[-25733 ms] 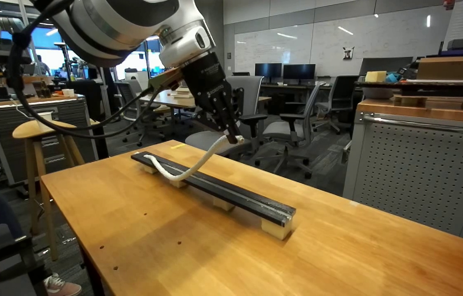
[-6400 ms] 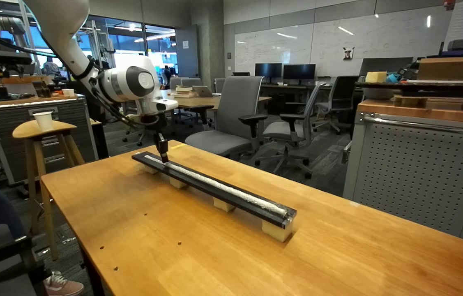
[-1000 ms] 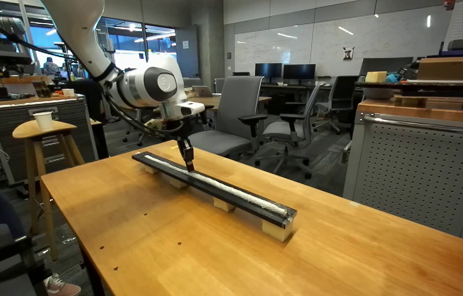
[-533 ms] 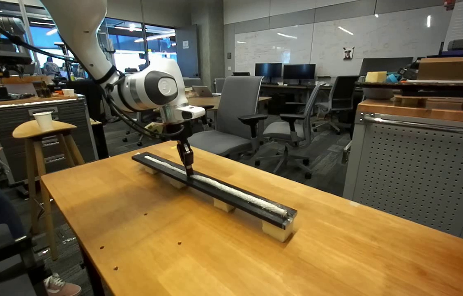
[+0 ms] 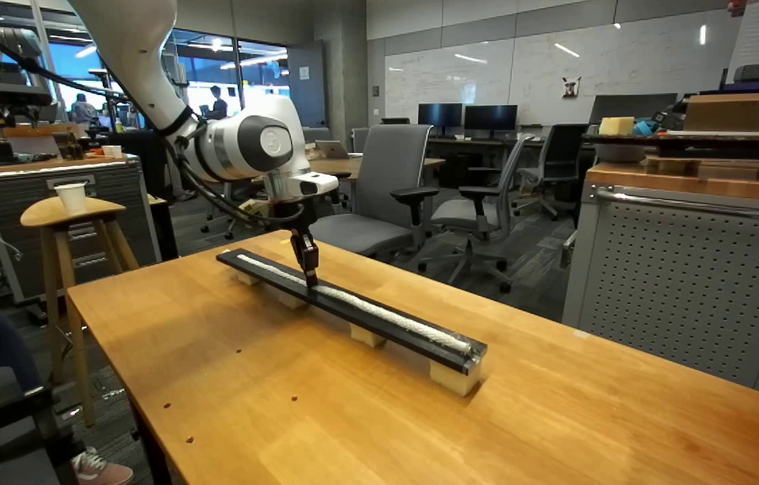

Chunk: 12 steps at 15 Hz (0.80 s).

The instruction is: Straighten the rope on the black object and press it in

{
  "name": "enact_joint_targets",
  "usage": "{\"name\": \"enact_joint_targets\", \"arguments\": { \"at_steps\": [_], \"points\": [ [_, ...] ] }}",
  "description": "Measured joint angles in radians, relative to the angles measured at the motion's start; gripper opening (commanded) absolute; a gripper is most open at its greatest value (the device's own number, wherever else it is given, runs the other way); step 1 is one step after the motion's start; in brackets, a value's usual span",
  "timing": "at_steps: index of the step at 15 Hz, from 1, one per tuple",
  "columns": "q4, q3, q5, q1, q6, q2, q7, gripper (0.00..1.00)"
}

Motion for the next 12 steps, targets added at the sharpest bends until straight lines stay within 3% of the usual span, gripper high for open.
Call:
{"name": "enact_joint_targets", "arguments": {
  "at_steps": [12],
  "points": [
    [-0.008, -0.021, -0.001, -0.023, 0.007, -0.018, 0.000, 0.00]
  ]
}}
